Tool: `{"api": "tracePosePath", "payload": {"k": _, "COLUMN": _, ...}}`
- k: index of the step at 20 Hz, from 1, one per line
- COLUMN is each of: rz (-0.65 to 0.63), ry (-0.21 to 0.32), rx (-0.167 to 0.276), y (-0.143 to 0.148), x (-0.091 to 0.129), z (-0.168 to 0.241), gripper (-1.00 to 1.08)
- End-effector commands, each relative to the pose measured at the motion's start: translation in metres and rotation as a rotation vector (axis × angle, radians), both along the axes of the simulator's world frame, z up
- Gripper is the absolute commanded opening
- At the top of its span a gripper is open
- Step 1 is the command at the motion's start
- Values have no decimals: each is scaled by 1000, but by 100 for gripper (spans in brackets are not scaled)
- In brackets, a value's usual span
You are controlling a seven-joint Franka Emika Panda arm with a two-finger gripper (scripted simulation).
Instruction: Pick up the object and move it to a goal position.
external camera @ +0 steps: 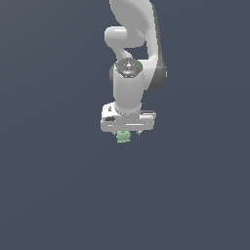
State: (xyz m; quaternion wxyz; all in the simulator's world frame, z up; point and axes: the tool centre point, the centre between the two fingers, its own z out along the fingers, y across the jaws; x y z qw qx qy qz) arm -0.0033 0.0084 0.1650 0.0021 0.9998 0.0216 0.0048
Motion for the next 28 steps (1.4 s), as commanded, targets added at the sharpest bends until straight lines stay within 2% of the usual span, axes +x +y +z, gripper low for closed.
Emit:
{"api": "tracePosePath", "payload": {"k": 1, "rz": 0, "ry": 0, "rx": 0, "y": 0, "x": 0, "z": 0, "gripper": 100}}
{"api": "tracePosePath", "payload": {"k": 11, "rz": -15, "ry": 1, "rx": -31, "y": -33, "x": 0, "z": 6, "gripper": 100}}
{"api": "tracePosePath", "payload": {"k": 19, "rz": -48, "ry": 1, "rx": -28, "y": -31, "x": -2, "z": 4, "gripper": 100}}
{"api": "tracePosePath", "payload": {"k": 28, "rz": -189, "ry": 1, "rx": -21, "y": -28, "x": -8, "z": -4, "gripper": 100}}
